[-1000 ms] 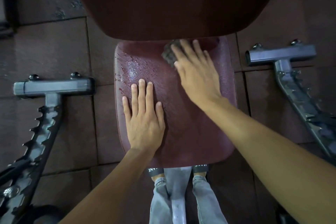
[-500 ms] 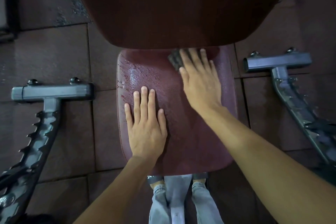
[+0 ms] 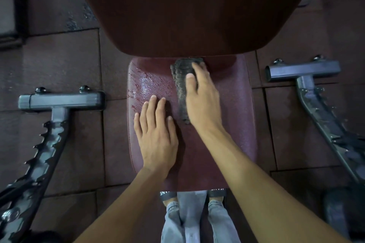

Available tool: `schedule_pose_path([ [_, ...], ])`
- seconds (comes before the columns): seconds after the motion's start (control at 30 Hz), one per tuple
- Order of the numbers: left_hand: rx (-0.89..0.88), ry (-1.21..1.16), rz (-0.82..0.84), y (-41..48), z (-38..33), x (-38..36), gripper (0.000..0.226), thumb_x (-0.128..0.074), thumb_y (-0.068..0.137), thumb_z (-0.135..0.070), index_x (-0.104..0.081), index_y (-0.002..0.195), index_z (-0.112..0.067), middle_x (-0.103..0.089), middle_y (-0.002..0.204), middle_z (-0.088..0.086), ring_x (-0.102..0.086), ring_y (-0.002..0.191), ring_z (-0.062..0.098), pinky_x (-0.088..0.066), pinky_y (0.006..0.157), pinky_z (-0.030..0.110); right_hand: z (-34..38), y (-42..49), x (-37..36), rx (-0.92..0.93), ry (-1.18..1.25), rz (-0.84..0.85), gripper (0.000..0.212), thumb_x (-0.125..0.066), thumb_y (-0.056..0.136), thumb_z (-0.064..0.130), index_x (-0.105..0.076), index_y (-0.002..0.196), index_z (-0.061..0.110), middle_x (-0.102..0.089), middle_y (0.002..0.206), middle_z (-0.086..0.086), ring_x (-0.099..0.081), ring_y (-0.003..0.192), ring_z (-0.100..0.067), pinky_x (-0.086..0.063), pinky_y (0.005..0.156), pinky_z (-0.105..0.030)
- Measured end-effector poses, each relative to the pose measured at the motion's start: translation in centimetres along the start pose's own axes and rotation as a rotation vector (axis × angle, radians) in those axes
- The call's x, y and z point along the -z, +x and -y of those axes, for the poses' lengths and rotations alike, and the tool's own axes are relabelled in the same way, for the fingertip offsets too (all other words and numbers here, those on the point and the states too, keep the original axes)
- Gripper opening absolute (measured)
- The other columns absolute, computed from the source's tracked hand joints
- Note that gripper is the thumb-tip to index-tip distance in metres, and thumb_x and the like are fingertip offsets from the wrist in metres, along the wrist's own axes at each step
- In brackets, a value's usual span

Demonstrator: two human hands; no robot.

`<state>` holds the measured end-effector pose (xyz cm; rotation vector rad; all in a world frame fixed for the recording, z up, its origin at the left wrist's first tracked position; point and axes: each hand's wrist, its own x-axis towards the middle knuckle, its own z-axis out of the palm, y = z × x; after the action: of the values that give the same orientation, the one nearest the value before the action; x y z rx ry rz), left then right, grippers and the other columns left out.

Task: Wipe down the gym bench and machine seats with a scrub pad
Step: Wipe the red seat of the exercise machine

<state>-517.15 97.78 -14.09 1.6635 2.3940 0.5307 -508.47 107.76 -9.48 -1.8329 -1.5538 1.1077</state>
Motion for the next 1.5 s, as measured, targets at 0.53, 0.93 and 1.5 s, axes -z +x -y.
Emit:
schedule_pose_path([
  [0.53, -0.316, 0.166, 0.104, 7.4, -6.8, -3.6, 0.057, -0.029, 0.101, -0.029, -0.025, 0.153, -0.007, -0.025, 0.161, 0.008, -0.017, 0.15, 0.023, -0.015, 0.122, 0.045, -9.1, -1.4, 3.4, 0.129, -0.508, -0.205, 0.048, -0.032, 0.107, 0.029, -0.03, 0.154, 0.021, -0.019, 0.164, 0.0, -0.009, 0.153, -0.016, -0.008, 0.124, -0.036],
  [0.93, -0.255, 0.125, 0.168, 9.1, -0.1, -0.5, 0.056, -0.025, 0.103, -0.031, -0.019, 0.155, -0.012, -0.018, 0.163, 0.003, -0.007, 0.152, 0.018, -0.005, 0.124, 0.042, -8.9, -1.3, 3.2, 0.118, -0.545, -0.194, 0.049, -0.029, 0.106, 0.03, -0.027, 0.154, 0.021, -0.018, 0.165, 0.0, -0.008, 0.153, -0.018, -0.007, 0.125, -0.038],
  [1.5, 0.35, -0.091, -0.031, -3.9, 2.0, 0.6, 0.061, -0.026, 0.103, -0.036, -0.016, 0.155, -0.007, -0.015, 0.163, 0.01, -0.011, 0.151, 0.024, -0.017, 0.121, 0.048, -9.1, -1.3, 3.0, 0.142, -0.605, -0.23, 0.049, -0.028, 0.107, 0.029, -0.027, 0.155, 0.019, -0.017, 0.165, -0.003, -0.01, 0.153, -0.021, -0.009, 0.125, -0.04],
])
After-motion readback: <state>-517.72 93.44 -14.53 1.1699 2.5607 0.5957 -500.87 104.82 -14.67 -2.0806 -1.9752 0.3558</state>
